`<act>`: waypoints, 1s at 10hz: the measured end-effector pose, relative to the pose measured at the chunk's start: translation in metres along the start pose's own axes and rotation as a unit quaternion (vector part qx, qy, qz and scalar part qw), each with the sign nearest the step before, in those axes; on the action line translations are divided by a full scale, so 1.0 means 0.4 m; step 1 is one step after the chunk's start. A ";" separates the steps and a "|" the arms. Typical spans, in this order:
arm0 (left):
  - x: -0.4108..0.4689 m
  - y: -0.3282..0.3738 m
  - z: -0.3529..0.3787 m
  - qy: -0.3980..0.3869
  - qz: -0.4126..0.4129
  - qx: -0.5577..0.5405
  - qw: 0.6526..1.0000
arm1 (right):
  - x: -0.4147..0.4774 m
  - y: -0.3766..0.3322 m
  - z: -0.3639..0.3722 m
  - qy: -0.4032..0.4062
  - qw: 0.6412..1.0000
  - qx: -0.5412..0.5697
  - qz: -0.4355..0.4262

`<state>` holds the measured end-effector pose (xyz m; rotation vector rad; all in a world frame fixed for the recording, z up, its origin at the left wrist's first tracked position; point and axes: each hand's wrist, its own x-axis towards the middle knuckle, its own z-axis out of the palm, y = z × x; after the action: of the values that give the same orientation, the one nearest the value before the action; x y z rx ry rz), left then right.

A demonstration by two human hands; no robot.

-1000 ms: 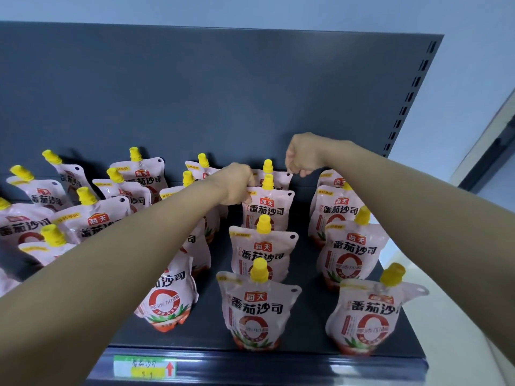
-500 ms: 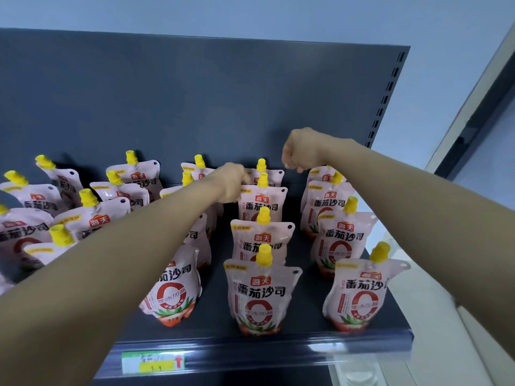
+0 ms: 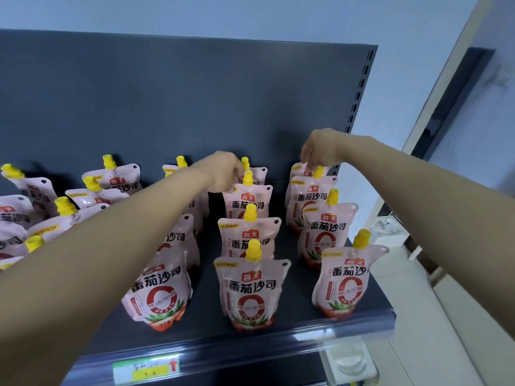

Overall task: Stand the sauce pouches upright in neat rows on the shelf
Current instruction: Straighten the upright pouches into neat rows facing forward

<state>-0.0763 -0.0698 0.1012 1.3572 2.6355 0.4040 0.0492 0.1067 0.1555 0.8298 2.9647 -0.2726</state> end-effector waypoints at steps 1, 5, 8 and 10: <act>0.010 0.014 -0.022 0.033 0.034 -0.024 0.999 | 0.003 0.036 0.004 -0.031 0.999 -0.007 0.010; 0.018 0.021 0.027 -0.020 -0.014 0.010 1.000 | 0.023 0.121 0.065 -0.048 0.997 -0.057 -0.030; 0.032 0.021 0.047 -0.012 -0.028 0.036 0.999 | 0.020 0.140 0.057 -0.084 0.993 -0.070 -0.044; 0.021 0.028 0.037 -0.019 -0.038 0.026 0.999 | 0.014 0.140 0.066 -0.071 0.995 -0.051 -0.041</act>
<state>-0.0690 -0.0541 0.0905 1.2609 2.6744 0.2998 0.0734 0.1517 0.1204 0.6488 2.8572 -0.1751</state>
